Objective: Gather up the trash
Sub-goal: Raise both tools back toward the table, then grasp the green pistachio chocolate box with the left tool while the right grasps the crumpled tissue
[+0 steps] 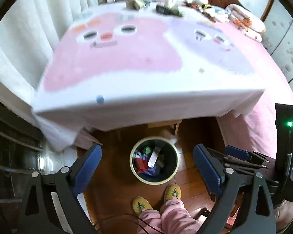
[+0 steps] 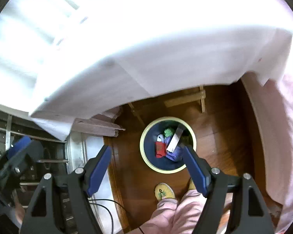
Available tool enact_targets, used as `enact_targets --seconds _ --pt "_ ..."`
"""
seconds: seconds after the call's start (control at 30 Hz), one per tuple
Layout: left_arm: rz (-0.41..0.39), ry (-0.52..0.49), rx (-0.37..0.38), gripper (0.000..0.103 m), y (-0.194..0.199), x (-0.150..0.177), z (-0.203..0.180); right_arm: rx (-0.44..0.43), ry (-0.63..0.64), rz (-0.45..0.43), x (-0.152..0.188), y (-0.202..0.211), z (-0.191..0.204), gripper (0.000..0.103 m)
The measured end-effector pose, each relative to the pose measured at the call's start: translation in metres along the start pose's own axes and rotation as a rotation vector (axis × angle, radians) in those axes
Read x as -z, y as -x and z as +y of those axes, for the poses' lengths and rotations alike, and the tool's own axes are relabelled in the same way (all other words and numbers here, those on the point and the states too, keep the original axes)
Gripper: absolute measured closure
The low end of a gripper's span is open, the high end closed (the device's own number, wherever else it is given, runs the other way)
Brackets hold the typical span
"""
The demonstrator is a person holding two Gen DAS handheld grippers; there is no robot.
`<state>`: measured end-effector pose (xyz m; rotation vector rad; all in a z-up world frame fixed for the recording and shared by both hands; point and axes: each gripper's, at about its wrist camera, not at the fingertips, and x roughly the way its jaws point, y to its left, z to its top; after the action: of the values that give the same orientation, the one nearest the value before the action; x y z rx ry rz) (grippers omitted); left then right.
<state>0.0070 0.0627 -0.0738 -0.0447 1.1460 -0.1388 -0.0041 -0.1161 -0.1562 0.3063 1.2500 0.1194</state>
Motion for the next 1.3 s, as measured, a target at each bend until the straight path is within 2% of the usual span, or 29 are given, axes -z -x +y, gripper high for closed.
enact_targets --seconds 0.2,0.33,0.53,0.77,0.9,1.03,1.13,1.3 --pt "-0.093 -0.023 0.025 0.009 0.061 -0.025 -0.003 -0.003 0.063 -0.077 -0.007 0.060 0.028 0.027" --pt "-0.142 -0.059 0.012 0.009 0.090 -0.041 -0.006 0.001 0.108 -0.148 -0.015 0.093 0.046 0.027" --pt "-0.227 -0.097 -0.009 0.009 0.117 -0.064 -0.009 0.014 0.147 -0.255 -0.036 0.131 0.064 0.027" --pt "-0.269 -0.101 -0.041 0.009 0.125 -0.106 -0.007 0.015 0.171 -0.338 -0.071 0.154 0.070 0.027" --pt "-0.264 -0.066 -0.053 0.009 0.111 -0.137 -0.001 0.009 0.172 -0.361 -0.104 0.153 0.066 0.027" --pt "-0.243 -0.020 -0.045 0.009 0.087 -0.177 0.005 0.006 0.184 -0.372 -0.154 0.144 0.057 0.027" --pt "-0.238 -0.001 -0.075 0.009 0.064 -0.218 0.007 -0.001 0.206 -0.372 -0.205 0.133 0.049 0.027" --pt "-0.178 0.015 -0.133 0.009 0.009 -0.304 0.004 -0.015 0.245 -0.341 -0.303 0.109 0.031 0.027"
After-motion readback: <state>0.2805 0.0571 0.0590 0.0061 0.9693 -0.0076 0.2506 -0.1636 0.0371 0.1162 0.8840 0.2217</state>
